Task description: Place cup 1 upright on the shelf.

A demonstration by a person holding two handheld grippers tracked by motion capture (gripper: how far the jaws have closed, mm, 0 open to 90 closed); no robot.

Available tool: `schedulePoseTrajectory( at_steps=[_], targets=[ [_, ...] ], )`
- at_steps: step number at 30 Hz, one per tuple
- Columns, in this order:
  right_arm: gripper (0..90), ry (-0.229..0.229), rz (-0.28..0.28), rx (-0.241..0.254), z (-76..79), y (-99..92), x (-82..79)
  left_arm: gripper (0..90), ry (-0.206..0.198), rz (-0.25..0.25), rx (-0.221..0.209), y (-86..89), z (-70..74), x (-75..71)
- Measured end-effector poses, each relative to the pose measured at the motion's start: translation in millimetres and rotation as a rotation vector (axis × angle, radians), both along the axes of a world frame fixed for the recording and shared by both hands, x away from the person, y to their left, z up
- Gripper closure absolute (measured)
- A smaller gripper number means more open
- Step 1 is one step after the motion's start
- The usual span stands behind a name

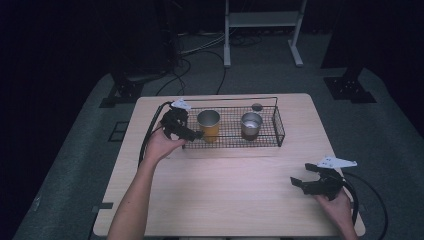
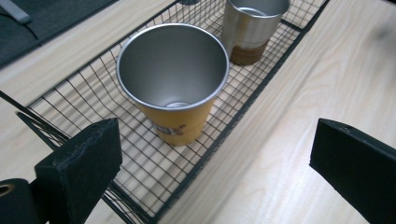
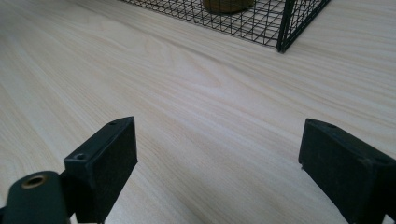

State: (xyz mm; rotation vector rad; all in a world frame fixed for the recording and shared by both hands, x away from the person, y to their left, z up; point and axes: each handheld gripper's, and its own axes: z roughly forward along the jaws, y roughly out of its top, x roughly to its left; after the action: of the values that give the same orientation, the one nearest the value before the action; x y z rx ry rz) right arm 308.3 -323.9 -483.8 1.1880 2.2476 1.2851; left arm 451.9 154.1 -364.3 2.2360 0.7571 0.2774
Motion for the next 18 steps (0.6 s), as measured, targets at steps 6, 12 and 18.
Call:
schedulePoseTrajectory(
  at_steps=[6,12,18],
  targets=[
    [11.3,0.001,0.001,-0.001,0.1,0.8,-0.4,1.4,0.002,0.001,-0.001,4.7,-5.0,-6.1],
    [11.3,0.002,0.0,-0.003,-0.2,1.2,-0.2,1.9,0.007,0.002,0.012,9.4,-7.8,-11.7],
    [11.3,0.005,-0.001,-0.004,-0.2,2.0,-0.2,1.8,0.002,0.002,0.007,13.1,-10.1,-16.8]
  ],
)
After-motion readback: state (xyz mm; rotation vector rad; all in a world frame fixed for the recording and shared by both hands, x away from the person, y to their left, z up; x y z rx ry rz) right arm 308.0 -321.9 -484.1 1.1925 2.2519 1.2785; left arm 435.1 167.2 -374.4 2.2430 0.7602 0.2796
